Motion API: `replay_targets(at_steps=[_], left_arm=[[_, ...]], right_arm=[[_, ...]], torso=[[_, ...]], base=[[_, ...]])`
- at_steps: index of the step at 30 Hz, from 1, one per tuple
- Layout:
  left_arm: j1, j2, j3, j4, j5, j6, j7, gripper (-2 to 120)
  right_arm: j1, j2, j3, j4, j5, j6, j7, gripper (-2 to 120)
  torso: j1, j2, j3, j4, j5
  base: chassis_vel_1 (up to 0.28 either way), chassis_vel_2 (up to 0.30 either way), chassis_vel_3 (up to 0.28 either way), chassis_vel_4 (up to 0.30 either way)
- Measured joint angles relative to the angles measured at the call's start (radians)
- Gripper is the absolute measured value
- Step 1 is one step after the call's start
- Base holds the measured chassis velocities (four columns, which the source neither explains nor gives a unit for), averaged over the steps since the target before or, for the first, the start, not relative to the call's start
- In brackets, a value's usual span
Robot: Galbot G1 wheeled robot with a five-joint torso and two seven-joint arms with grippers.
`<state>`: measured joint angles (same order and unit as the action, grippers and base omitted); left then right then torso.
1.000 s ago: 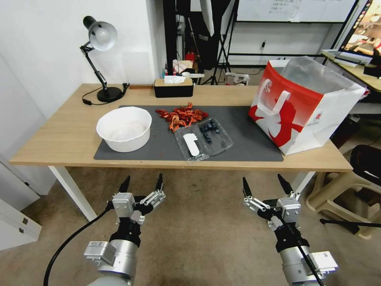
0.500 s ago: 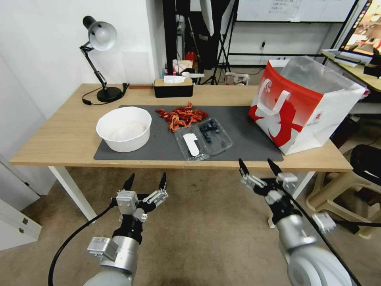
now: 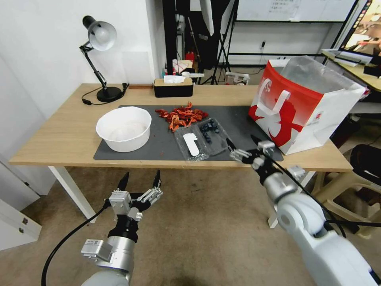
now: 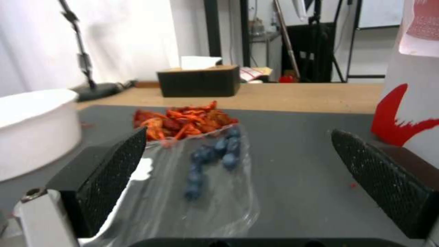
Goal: Close the takeout container lid, then place the container into the takeout bag.
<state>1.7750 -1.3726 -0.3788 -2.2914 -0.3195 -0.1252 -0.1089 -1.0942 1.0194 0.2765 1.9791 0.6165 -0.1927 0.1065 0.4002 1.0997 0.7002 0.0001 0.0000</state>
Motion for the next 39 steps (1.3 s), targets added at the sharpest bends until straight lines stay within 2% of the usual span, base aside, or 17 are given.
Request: replay_targets(at_steps=[4,6,7,8,11,12,15,16,19,39], left_arm=[[0.001,-0.008,-0.001,0.007,0.007,-0.005,0.001,100],[0.001,-0.019,0.000,0.011,0.012,-0.006,0.000,100],[0.000,-0.025,0.003,0.016,0.015,-0.009,0.000,100],[0.000,-0.025,0.003,0.016,0.015,-0.009,0.000,100],[-0.001,-0.028,0.004,0.027,0.017,-0.014,-0.001,100],[-0.001,-0.028,0.004,0.027,0.017,-0.014,-0.001,100],[-0.002,-0.026,0.005,0.037,0.015,-0.017,0.000,100],[-0.002,-0.026,0.005,0.037,0.015,-0.017,0.000,100],[-0.005,-0.030,0.007,0.044,0.014,-0.017,-0.001,100],[-0.008,-0.040,0.012,0.071,0.030,-0.032,-0.001,100]], right_arm=[[0.060,-0.013,-0.038,-0.018,0.008,-0.057,0.049,100],[0.109,-0.026,-0.074,-0.028,0.024,-0.133,0.093,100],[0.145,-0.037,-0.101,-0.032,0.042,-0.205,0.138,100],[0.145,-0.037,-0.101,-0.032,0.042,-0.205,0.138,100],[0.214,-0.043,-0.145,-0.036,0.083,-0.341,0.237,100],[0.214,-0.043,-0.145,-0.036,0.083,-0.341,0.237,100],[0.277,-0.043,-0.169,-0.040,0.120,-0.458,0.290,100],[0.277,-0.043,-0.169,-0.040,0.120,-0.458,0.290,100],[0.327,-0.054,-0.189,-0.050,0.146,-0.535,0.312,100],[0.477,-0.065,-0.359,-0.196,0.206,-0.548,0.320,100]], torso=[[0.000,0.000,0.000,0.0000,-0.0001],[0.000,0.000,0.000,-0.0001,0.0001],[0.000,0.000,0.000,0.0000,-0.0001],[0.000,0.000,0.000,0.0000,-0.0001],[0.000,0.000,0.000,-0.0002,0.0000],[0.000,0.000,0.000,-0.0002,0.0000],[0.000,0.000,0.000,0.0000,0.0000],[0.000,0.000,0.000,0.0000,0.0000],[0.000,0.000,0.000,-0.0001,0.0000],[0.000,0.000,0.000,-0.0001,0.0000]], base=[[0.000,0.000,0.000,0.000],[0.000,0.000,0.000,0.000],[0.000,0.000,0.000,0.000],[0.000,0.000,0.000,0.000],[0.000,0.000,0.000,0.000],[0.000,0.000,0.000,0.000],[0.000,0.000,0.000,0.000],[0.000,0.000,0.000,0.000],[0.000,0.000,0.000,0.000],[0.000,0.000,0.000,0.000]])
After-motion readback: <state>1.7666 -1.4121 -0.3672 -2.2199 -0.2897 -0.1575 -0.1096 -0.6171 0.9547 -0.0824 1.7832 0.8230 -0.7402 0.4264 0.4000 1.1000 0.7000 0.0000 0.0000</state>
